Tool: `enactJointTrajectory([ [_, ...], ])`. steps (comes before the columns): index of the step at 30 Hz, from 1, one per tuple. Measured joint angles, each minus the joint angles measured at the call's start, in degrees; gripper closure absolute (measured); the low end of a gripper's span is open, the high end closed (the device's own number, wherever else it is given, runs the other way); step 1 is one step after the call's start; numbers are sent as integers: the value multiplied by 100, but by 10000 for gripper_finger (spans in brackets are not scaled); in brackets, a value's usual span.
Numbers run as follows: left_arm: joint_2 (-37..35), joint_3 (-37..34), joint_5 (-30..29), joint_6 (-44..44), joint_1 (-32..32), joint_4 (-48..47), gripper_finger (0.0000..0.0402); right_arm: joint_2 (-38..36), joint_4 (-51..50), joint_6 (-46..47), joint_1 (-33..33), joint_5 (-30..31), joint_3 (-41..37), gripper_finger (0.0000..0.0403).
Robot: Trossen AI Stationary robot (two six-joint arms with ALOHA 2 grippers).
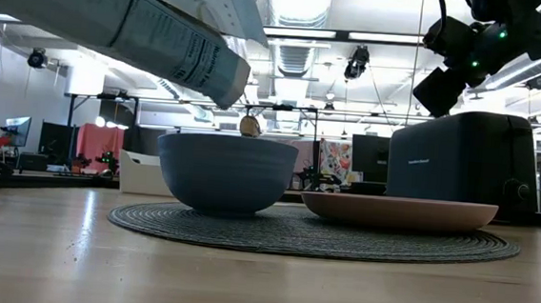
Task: Arrange a breakfast setting
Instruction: Pour the cereal from the blue cereal box into the blue bowl on the gray mat
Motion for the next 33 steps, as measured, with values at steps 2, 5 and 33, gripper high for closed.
enactJointTrajectory([
  [2, 0, 0, 69, 0, 33, -1, 302, 0, -1, 0, -1, 0, 0, 310],
  [5, 2, -3, 101, -1, 88, -3, 302, 0, -1, 0, -2, 0, 0, 310],
  [33, 7, -11, 1183, 846, 993, -170, 302, 0, -2, 0, -2, 0, 0, 310],
])
